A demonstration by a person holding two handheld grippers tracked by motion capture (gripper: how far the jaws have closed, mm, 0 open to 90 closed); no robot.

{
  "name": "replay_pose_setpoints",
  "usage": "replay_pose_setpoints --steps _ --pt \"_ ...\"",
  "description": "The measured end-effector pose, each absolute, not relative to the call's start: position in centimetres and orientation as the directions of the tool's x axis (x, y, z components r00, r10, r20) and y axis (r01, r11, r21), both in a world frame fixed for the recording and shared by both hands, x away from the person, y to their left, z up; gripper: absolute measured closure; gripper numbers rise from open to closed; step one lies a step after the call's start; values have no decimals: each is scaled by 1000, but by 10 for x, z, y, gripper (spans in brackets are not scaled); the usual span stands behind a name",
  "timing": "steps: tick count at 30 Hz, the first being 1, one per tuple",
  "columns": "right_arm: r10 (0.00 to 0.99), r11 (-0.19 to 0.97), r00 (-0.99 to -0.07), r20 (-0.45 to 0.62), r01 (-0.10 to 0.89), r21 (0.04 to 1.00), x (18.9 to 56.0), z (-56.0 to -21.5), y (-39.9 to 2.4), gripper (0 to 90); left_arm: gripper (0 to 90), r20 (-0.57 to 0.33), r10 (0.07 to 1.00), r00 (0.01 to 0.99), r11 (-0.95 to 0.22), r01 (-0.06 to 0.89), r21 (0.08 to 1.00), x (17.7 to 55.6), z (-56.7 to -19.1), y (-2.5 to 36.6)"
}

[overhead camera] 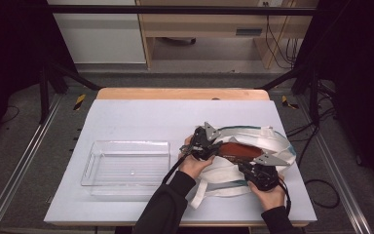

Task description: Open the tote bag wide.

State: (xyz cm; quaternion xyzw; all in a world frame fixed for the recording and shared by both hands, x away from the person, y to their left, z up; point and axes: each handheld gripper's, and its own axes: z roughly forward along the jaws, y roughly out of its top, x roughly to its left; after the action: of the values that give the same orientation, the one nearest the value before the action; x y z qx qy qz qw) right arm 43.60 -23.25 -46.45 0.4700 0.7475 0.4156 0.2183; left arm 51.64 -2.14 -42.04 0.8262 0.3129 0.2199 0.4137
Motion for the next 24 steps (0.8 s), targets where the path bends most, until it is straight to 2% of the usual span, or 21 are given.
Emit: replay_pose_setpoints --steps 3,11,17,20,21,24 --pt "881 212 -469 62 509 834 436 -465 -232 744 633 136 695 706 -495 333 803 519 -423 -23" --pt "870 227 -490 61 507 832 441 -470 -219 769 589 138 684 716 -509 333 794 525 -430 -24" --pt "870 221 -487 77 523 823 442 -476 -219 783 595 136 693 708 -507 344 791 530 -434 -24" --pt "869 231 -489 69 525 819 443 -479 -218 801 674 126 701 702 -502 359 787 531 -434 -23" --pt "869 231 -489 69 525 819 443 -479 -218 801 674 132 704 698 -503 357 787 532 -434 -23" --pt "865 252 -498 59 535 807 444 -482 -215 842 815 136 719 682 -502 374 780 534 -433 -21"
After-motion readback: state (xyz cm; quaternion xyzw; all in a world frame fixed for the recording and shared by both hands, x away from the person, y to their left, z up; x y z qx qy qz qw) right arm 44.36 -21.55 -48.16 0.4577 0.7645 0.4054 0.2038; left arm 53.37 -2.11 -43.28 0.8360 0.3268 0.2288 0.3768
